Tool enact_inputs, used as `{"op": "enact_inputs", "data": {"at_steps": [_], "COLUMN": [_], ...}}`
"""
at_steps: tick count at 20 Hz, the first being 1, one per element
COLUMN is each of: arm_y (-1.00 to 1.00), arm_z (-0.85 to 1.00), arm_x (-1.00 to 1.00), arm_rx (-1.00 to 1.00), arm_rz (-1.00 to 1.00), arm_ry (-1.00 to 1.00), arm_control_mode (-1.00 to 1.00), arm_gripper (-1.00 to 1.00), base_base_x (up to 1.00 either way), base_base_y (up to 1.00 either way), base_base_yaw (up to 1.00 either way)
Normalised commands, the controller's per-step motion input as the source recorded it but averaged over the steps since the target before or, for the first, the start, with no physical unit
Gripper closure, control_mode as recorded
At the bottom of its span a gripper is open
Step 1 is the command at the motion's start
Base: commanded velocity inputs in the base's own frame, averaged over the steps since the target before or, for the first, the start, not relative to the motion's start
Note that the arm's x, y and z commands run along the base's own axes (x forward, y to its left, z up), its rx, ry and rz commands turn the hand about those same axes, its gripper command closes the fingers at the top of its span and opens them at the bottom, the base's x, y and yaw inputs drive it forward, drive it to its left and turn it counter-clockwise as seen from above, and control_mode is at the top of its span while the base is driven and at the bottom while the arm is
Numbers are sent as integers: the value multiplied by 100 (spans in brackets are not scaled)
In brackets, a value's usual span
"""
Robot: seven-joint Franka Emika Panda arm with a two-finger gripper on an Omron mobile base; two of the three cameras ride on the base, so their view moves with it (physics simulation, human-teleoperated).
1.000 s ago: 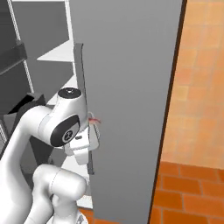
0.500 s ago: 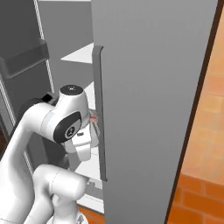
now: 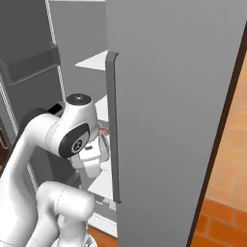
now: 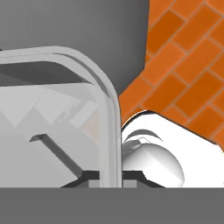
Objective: Take the meat container that has the steak and place it on the second highest rack of the freezer. Then take the vegetable container that has the corn and sweet potato and place it on the highest rack of the freezer.
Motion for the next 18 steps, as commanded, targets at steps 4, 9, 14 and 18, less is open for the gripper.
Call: {"op": "enact_inputs", "data": {"at_steps": [4, 9, 14, 18], "arm_y": [0, 0, 0, -3], "arm_z": [0, 0, 0, 1], "arm_x": [0, 0, 0, 0], "arm_rx": [0, 0, 0, 3], "arm_rz": [0, 0, 0, 2], "arm_ry": [0, 0, 0, -5], "arm_control_mode": [100, 100, 100, -100], "arm_gripper": [100, 100, 100, 100], "base_base_x": [24, 0, 0, 0], "base_base_y": [0, 0, -8, -9], "base_base_yaw": [14, 15, 12, 6]}}
